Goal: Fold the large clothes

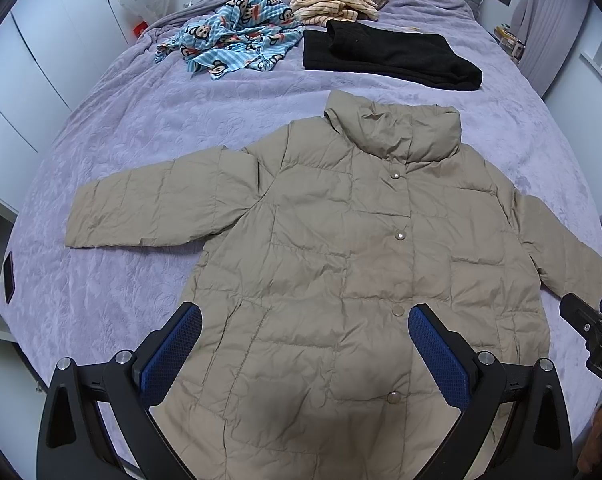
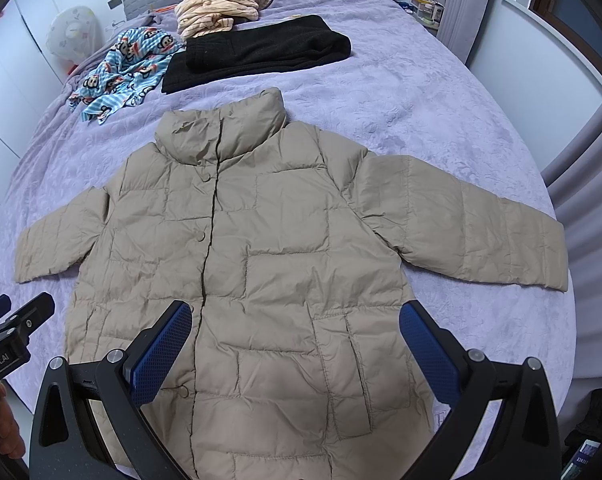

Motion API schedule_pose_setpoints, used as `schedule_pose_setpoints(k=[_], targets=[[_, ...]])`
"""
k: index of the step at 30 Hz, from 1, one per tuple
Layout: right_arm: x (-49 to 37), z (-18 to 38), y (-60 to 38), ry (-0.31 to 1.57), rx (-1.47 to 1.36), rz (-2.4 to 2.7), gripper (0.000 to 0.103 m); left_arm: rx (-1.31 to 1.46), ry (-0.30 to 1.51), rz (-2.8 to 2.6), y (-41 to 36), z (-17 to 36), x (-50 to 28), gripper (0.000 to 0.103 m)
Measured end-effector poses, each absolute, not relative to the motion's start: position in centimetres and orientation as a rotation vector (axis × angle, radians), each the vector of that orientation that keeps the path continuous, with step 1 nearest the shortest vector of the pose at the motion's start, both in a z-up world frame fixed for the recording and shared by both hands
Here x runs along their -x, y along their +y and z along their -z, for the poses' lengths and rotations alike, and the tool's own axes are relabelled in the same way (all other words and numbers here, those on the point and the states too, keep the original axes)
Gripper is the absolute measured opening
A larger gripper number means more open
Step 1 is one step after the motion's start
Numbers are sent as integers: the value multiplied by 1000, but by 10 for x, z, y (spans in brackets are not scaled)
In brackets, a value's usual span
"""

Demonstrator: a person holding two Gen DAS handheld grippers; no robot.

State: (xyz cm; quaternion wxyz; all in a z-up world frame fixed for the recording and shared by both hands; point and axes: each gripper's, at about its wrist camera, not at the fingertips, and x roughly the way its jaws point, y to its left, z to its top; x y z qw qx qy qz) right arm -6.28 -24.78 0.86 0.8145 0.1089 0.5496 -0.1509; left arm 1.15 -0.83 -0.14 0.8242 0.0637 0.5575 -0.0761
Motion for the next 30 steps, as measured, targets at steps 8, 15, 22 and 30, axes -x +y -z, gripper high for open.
schedule_pose_setpoints(k=[8,15,22,30], targets=[[62,-8,-248,1173,-233,322,103,-136,1187,161,-9,1,-12,103],[61,-8,-248,1174,-234,322,103,-135,1190,158,-3,5,-10,103],[61,-7,-249,1175,-235,322,103,-137,1193,161,-1,8,-9,103],[58,-4,-246,1180,-249,310,103,-102,1218,175,4,17,-14,103]])
